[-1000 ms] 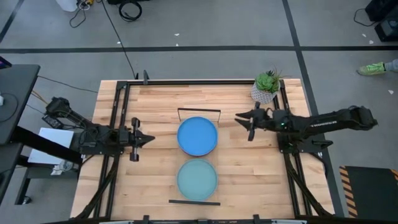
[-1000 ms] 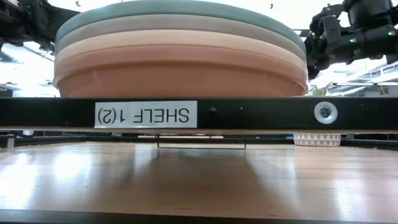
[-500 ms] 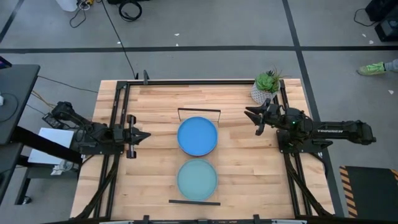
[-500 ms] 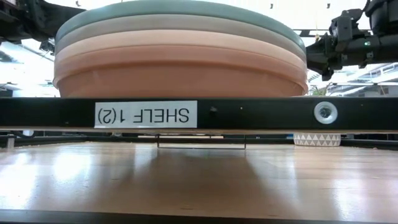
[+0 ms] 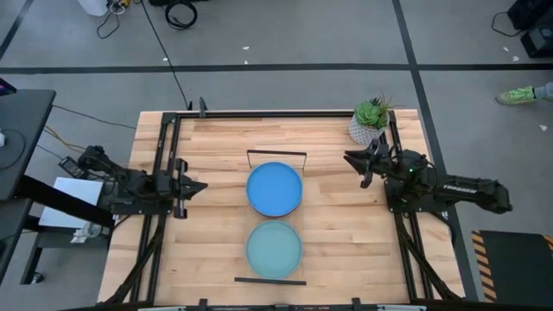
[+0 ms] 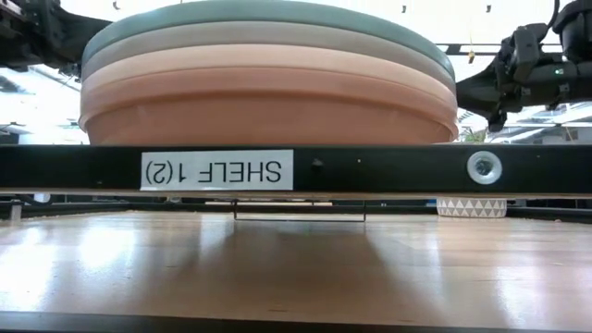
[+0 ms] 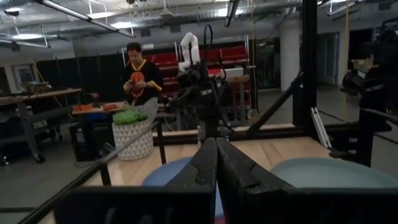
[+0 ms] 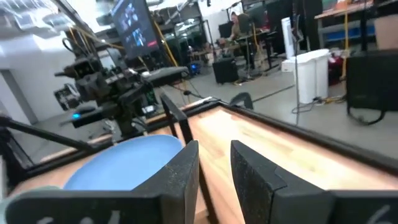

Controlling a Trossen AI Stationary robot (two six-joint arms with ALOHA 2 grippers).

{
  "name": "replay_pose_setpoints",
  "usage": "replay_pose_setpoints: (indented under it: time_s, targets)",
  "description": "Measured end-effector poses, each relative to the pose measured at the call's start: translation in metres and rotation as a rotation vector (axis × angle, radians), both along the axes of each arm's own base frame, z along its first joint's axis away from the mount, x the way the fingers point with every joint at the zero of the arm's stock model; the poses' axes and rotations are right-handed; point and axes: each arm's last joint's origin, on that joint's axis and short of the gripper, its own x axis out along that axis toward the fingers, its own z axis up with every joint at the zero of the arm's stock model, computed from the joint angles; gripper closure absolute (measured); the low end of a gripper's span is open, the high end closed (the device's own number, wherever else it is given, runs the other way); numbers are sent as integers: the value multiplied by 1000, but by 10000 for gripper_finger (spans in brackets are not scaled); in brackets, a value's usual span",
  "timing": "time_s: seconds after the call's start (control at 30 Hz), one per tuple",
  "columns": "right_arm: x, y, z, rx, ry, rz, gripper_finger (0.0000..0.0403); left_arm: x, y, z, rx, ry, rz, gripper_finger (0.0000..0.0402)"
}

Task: Place and stack plates onto a shelf
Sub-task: Return to Home Position

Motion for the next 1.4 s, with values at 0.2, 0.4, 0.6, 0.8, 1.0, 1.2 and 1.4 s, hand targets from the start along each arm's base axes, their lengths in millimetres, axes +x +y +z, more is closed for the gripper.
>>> replay_pose_setpoints:
  time_s: [0.2, 0.4, 0.6, 0.8, 1.0, 1.2, 1.4]
  targets:
    - [-1, 2, -6, 98, -16, 12, 304, 0, -1, -2, 43, 14, -20, 393]
    - [-1, 1, -6, 107, -20, 5, 304, 0, -1, -2, -13, 10, -33, 393]
    - [-1, 1, -6, 78, -8, 3, 304, 0, -1, -1, -120, 1, -54, 392]
    - [-1, 1, -6, 77, -8, 0, 303, 0, -1, -1, -112, 2, -52, 392]
    - [-1, 1, -6, 76, -8, 0, 303, 0, -1, -2, -109, 2, -52, 392]
    - [-1, 1, -6, 75, -8, 0, 303, 0, -1, -2, -109, 2, -52, 392]
    - [-1, 1, -6, 75, -8, 0, 303, 1, -1, -2, -109, 3, -52, 392]
